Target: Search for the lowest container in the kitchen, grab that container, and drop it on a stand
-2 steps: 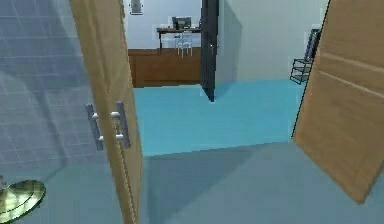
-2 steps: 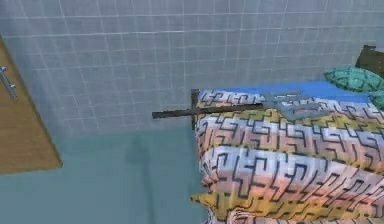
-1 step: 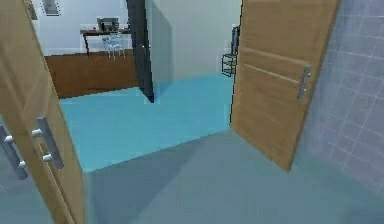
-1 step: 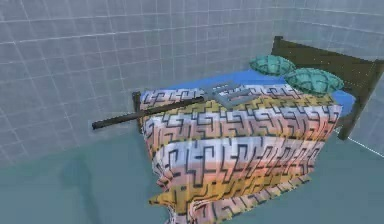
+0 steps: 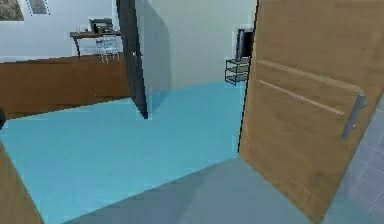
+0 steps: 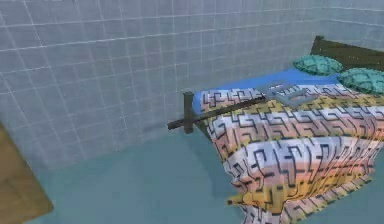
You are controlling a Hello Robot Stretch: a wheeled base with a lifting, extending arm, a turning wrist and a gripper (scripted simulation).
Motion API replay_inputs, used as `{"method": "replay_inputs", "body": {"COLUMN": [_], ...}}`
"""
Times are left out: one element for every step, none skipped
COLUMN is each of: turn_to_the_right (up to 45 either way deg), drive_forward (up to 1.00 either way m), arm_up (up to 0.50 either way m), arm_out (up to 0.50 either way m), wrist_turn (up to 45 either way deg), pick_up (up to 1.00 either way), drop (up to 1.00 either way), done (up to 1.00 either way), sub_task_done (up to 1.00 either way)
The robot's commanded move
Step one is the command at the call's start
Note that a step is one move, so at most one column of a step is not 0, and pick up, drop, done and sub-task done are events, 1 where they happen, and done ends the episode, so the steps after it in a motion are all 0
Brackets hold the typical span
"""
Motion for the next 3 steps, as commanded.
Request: {"method": "replay_inputs", "body": {"turn_to_the_right": [-24.0, 0.0, 0.0], "drive_forward": [0.0, 1.0, 0.65], "arm_up": [0.0, 0.0, 0.0], "arm_out": [0.0, 0.0, 0.0], "wrist_turn": [0.0, 0.0, 0.0], "pick_up": [0.0, 0.0, 0.0], "drop": [0.0, 0.0, 0.0], "done": [0.0, 0.0, 0.0], "sub_task_done": [0.0, 0.0, 0.0]}}
